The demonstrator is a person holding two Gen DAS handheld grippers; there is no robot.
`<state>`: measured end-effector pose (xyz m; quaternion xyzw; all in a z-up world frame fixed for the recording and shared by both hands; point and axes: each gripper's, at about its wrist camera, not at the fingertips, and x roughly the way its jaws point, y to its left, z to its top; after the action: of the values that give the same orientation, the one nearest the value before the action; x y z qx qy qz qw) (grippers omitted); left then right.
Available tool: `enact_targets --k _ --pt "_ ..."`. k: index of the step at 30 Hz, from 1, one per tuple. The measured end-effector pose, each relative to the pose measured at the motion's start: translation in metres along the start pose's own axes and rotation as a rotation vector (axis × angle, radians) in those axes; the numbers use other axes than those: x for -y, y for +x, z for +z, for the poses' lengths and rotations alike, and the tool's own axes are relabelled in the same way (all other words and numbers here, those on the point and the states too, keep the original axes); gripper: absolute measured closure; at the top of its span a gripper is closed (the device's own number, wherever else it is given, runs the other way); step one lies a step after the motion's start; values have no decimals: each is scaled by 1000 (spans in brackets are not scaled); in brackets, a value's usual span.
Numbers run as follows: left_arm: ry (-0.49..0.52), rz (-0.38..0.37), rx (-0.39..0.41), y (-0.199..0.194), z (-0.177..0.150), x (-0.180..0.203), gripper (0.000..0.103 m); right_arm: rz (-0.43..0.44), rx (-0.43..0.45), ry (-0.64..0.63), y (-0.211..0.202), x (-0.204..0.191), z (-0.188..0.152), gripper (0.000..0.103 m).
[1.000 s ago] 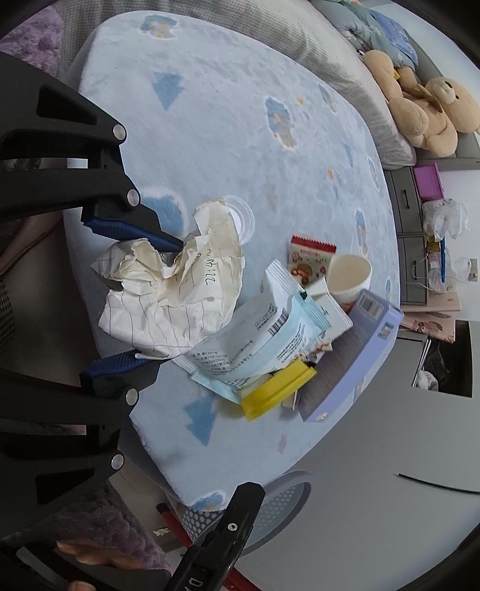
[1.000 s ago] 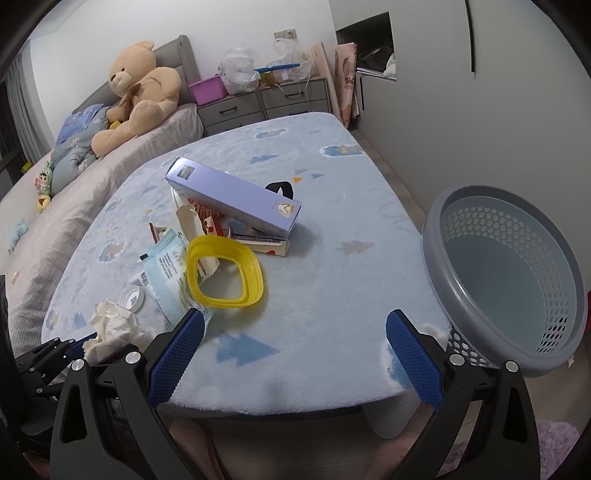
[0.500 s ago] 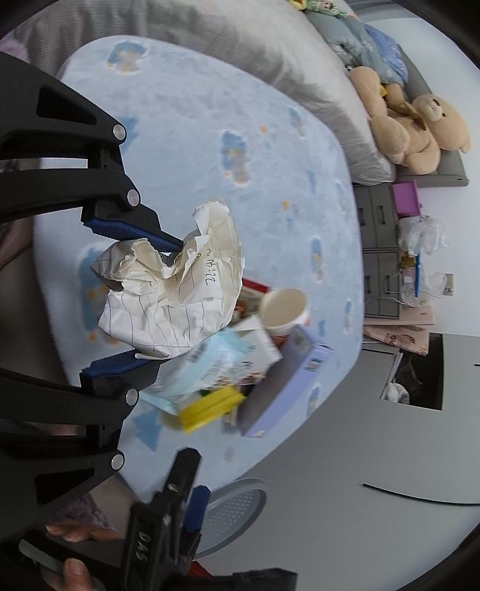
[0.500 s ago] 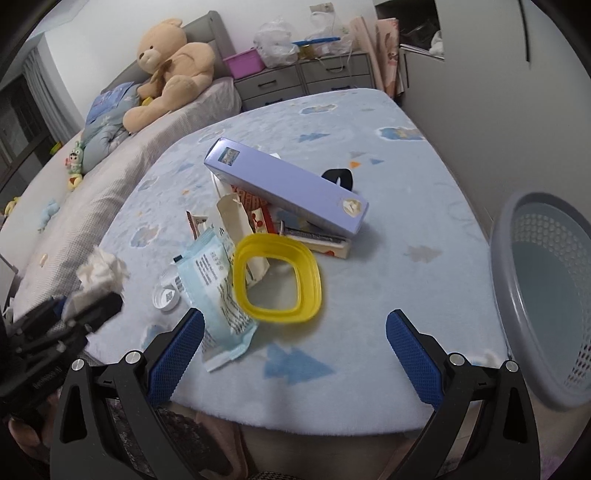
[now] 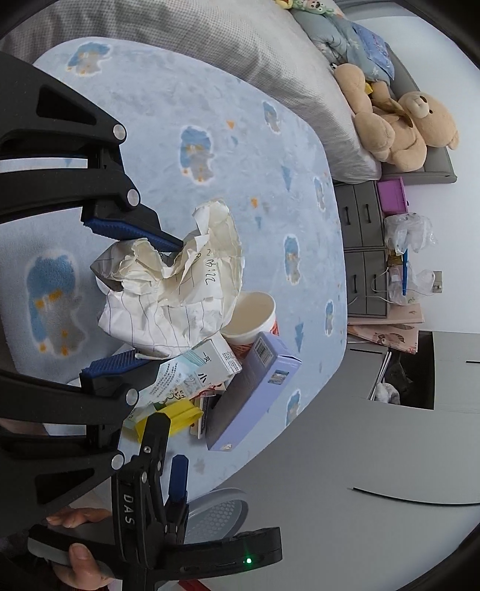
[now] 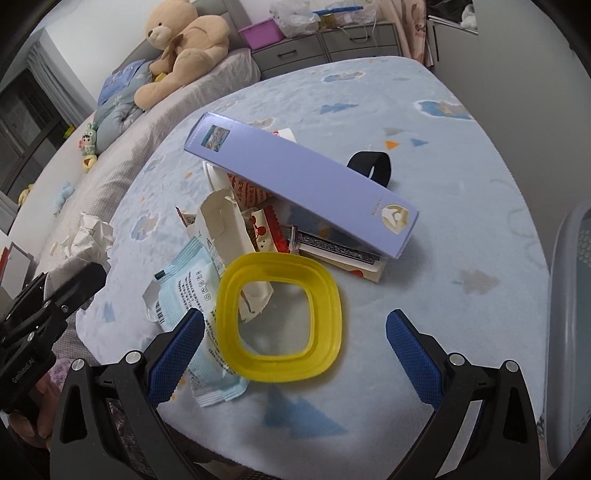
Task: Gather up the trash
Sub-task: 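Lift the crumpled paper with the left gripper while the right gripper grasps the yellow lid ring, then carry the paper and yellow ring over the wastebasket and open both grippers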
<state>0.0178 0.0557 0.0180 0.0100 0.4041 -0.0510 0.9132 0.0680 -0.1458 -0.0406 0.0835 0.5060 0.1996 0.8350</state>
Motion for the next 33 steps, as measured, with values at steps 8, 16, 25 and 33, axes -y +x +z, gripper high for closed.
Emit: enact_targets --k 8,16,25,33 --pt "-3 -20 -21 8 -2 0 54 21 -34 -39 18 -1 9 10" --pt "-1 -22 -27 11 -4 0 54 28 -45 -84 21 -6 9 36" --pt "27 -21 -18 11 -10 10 54 -11 21 -102 1 -13 -6 36" --pt "85 -26 3 9 -13 39 54 -114 124 -73 -41 5 -20 36"
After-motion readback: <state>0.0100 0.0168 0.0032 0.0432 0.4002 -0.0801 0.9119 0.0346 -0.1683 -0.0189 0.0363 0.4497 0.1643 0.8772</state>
